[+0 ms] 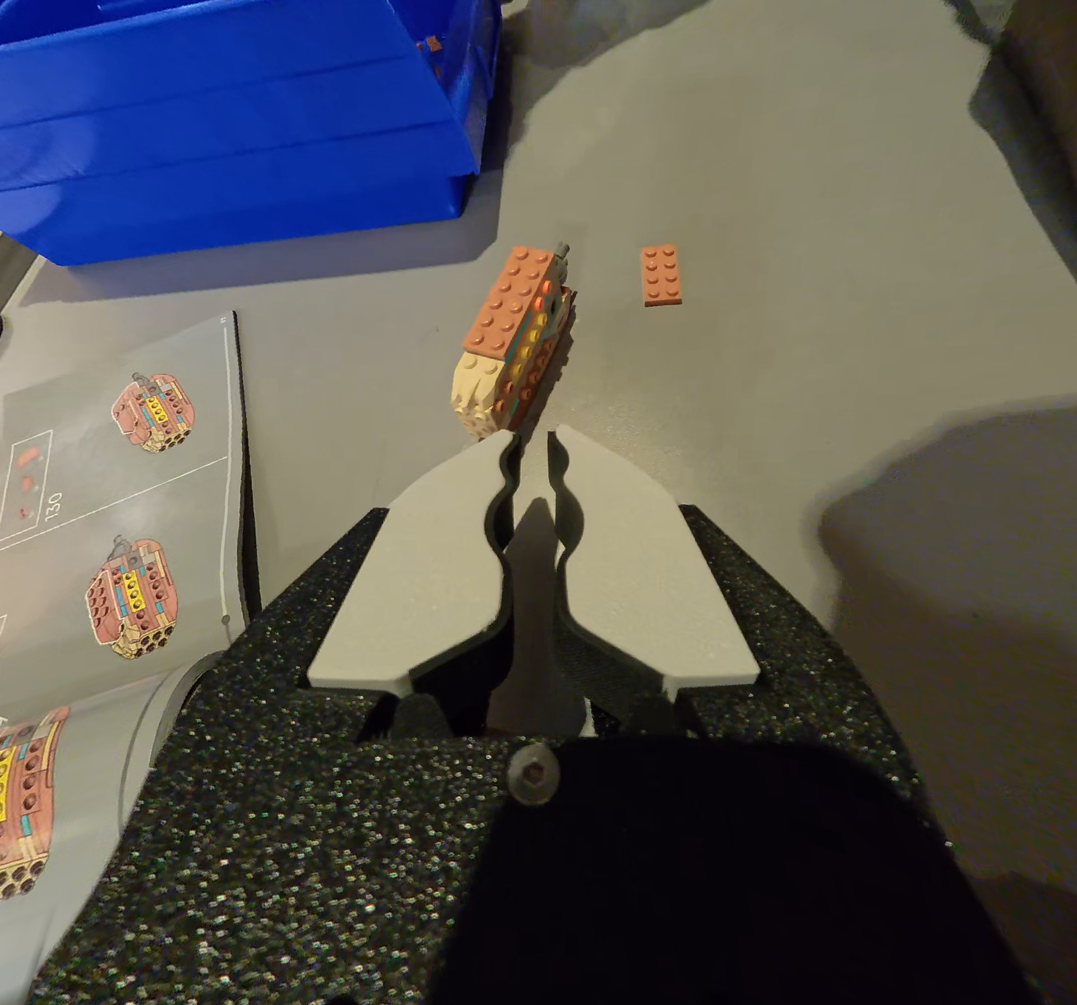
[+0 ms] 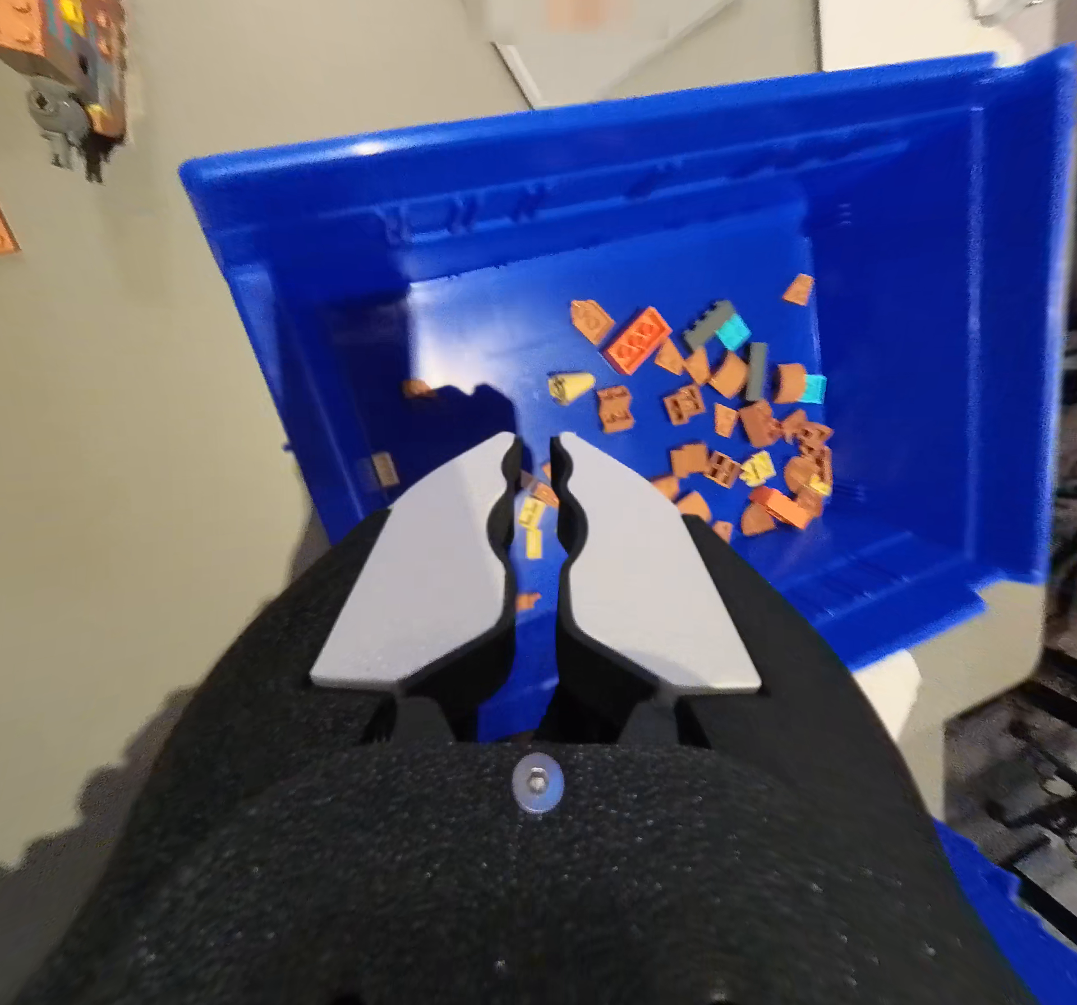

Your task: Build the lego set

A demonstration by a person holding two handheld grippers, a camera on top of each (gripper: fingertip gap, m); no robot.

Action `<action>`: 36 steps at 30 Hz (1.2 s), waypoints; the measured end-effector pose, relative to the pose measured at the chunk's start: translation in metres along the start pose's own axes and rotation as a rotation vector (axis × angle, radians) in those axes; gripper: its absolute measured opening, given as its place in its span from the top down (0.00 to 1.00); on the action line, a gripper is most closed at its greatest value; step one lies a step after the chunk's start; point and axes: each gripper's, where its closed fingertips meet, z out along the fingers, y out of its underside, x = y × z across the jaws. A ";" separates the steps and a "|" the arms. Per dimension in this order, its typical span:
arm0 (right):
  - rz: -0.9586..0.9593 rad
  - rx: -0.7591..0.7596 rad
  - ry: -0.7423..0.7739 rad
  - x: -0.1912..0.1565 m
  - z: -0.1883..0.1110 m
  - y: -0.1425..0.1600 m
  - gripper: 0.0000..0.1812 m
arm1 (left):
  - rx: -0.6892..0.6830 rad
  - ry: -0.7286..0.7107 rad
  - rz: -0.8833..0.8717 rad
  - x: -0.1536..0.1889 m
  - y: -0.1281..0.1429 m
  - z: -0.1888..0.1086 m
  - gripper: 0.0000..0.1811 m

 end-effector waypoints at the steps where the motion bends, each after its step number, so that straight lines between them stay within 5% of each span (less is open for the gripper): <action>1: -0.013 -0.006 0.009 0.006 -0.005 0.004 0.95 | 0.002 0.000 -0.002 0.000 0.000 0.000 0.95; 7: -0.238 -0.044 -0.047 0.013 -0.014 0.029 0.92 | 0.008 -0.001 -0.015 -0.002 0.002 0.001 0.95; 18: -0.829 -0.178 -0.272 -0.017 0.038 0.045 0.88 | 0.033 -0.007 -0.055 -0.008 0.003 -0.002 0.95; 36: -0.959 -0.211 -0.356 -0.042 0.060 0.066 0.88 | 0.025 -0.001 -0.054 -0.007 0.004 -0.002 0.95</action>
